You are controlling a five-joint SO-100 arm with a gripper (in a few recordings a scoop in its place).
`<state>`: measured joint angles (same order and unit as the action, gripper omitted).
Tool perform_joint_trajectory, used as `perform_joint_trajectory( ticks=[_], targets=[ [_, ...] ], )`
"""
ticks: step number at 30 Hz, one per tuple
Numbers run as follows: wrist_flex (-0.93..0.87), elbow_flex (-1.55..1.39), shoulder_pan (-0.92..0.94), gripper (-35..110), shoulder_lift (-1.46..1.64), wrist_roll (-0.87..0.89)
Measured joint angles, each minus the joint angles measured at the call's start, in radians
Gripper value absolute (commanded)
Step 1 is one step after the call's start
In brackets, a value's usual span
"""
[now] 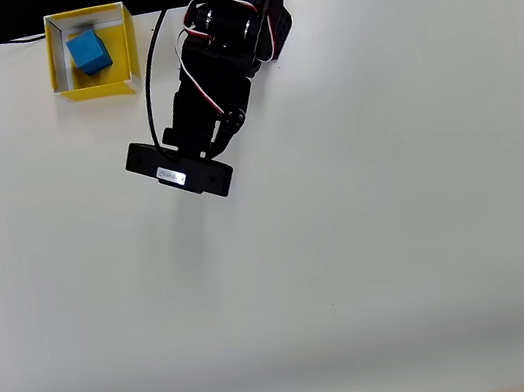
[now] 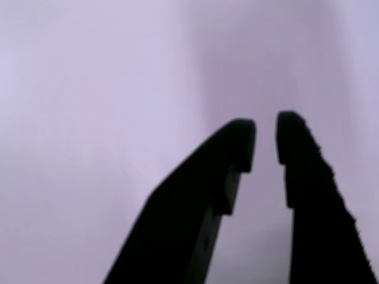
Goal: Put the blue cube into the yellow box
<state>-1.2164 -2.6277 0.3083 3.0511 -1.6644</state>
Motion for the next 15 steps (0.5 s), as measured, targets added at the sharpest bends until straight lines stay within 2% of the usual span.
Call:
perform_joint_trajectory(
  ticks=[6,15],
  targets=[
    [0.092,-0.302,-0.084,0,0.153,0.006],
    [0.026,-0.488,-0.141,0,0.267,-0.002]
  ],
)
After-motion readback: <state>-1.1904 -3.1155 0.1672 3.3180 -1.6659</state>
